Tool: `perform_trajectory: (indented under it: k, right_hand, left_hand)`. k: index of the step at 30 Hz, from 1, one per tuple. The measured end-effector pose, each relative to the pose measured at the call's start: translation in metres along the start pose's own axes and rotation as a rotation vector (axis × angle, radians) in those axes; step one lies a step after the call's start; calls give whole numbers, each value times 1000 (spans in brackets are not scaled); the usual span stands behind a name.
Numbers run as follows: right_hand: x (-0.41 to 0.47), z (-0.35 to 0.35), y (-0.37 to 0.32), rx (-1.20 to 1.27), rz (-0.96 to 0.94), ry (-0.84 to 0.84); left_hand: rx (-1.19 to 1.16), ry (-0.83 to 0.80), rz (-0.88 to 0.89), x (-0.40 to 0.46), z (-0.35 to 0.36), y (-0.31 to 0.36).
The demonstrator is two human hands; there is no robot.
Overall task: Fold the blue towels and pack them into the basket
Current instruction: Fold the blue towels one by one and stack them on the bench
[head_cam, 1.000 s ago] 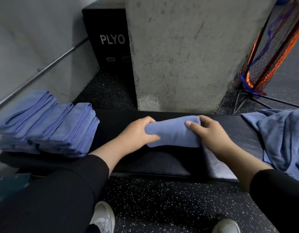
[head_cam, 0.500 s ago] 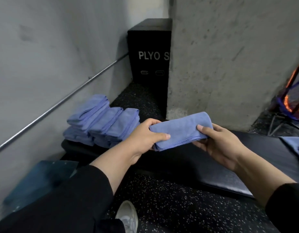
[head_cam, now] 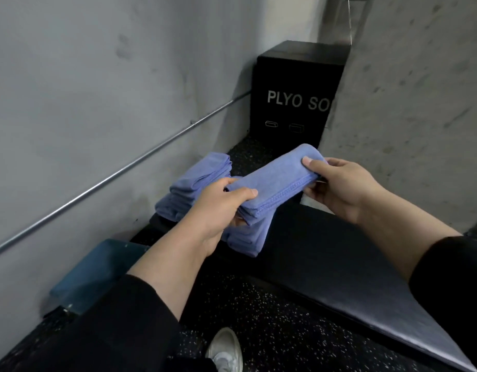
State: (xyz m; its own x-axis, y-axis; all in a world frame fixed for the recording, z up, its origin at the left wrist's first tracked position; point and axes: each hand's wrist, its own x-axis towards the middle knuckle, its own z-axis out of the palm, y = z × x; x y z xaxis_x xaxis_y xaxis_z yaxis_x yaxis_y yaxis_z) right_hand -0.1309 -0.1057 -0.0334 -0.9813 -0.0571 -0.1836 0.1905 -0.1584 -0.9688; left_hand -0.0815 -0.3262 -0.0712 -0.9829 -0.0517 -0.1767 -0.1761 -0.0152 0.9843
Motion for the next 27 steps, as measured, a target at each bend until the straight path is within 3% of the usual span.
perform_trajectory:
  k: [5,13,27]
  right_hand:
    - [41,53,-7,-79,31,-74]
    - [86,97,0,-230,35,-60]
    - [126,105,38,-430,40,32]
  left_hand:
    - [-58,162,11,12,-32,3]
    - [14,270,9,18,-55,-1]
    - [294,295,-103,17,-55,-4]
